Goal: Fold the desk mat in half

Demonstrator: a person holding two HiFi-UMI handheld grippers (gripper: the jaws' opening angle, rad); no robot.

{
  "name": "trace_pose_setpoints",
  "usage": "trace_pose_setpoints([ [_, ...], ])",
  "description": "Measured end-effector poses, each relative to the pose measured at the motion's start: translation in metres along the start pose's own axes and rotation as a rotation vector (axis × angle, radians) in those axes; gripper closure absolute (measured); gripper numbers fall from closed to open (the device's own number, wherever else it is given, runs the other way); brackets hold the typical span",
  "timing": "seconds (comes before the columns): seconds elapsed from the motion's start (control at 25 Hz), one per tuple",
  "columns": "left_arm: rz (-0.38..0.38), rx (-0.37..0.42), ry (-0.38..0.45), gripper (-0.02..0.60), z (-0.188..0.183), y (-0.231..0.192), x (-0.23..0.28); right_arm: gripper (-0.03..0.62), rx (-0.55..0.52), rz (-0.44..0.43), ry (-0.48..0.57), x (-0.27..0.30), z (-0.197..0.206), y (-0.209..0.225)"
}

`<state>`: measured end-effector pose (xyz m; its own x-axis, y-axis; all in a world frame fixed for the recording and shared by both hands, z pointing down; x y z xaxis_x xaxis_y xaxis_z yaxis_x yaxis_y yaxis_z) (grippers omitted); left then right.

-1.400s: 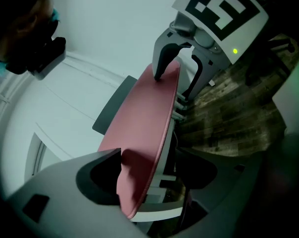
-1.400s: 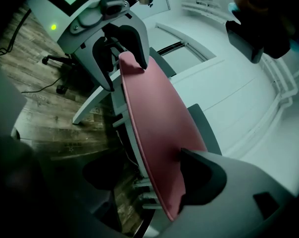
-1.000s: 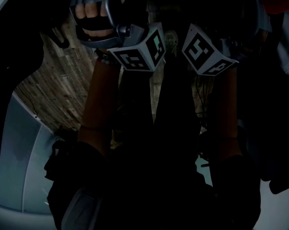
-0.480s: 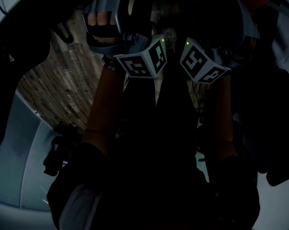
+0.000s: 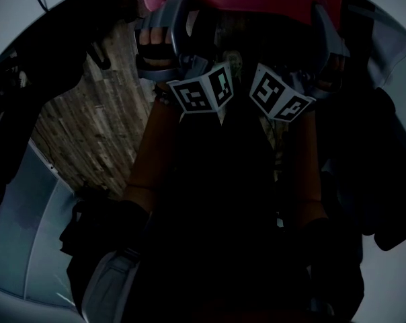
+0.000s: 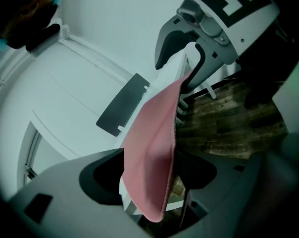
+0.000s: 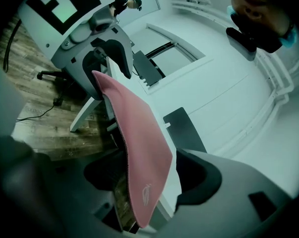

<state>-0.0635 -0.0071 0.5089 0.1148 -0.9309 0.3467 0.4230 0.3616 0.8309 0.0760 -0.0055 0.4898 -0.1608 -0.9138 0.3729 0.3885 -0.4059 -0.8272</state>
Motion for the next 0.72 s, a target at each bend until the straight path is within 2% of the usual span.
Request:
trace_pose_setpoints([
  [0.2,0.058,0.003,-0.015,0.259,-0.003,-0.009,0.007,0.263,-0.008,-0.098,-0.024,0.009,-0.005,0.006],
  [0.24,0.074,0.008,-0.016,0.275,-0.003,-0.009,0.007,0.265,-0.008,-0.118,-0.025,0.009,-0.005,0.005],
  [0.28,0.086,0.01,-0.015,0.306,-0.004,-0.009,0.006,0.287,-0.009,-0.133,-0.022,0.008,-0.006,0.005],
  [0.4,0.084,0.015,-0.004,0.418,-0.009,-0.012,0.004,0.482,-0.025,-0.167,-0.006,0.008,-0.012,0.002],
  [0.44,0.077,0.017,-0.005,0.466,-0.011,-0.014,0.004,0.521,-0.029,-0.174,-0.003,0.007,-0.013,0.001],
  [0.48,0.074,0.02,-0.008,0.52,-0.011,-0.016,0.004,0.54,-0.026,-0.181,0.0,0.007,-0.015,0.001],
  [0.52,0.079,0.021,-0.013,0.55,-0.011,-0.016,0.004,0.55,-0.016,-0.189,0.002,0.006,-0.016,0.001],
  [0.72,0.113,0.007,-0.024,0.554,-0.01,-0.021,0.005,0.553,0.001,-0.223,0.005,0.004,-0.02,0.004],
])
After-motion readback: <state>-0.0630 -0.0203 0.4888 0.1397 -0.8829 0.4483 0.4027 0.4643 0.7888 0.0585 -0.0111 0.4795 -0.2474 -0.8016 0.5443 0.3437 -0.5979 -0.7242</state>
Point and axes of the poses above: the fingertips, and each gripper's own axes: x forward along the fingers, y to its right, z out of its underside, the point moved 3 cm from there along -x, backward along the fingers, and after that the axes turned 5 degrees about -z, right-handed, at the moved point
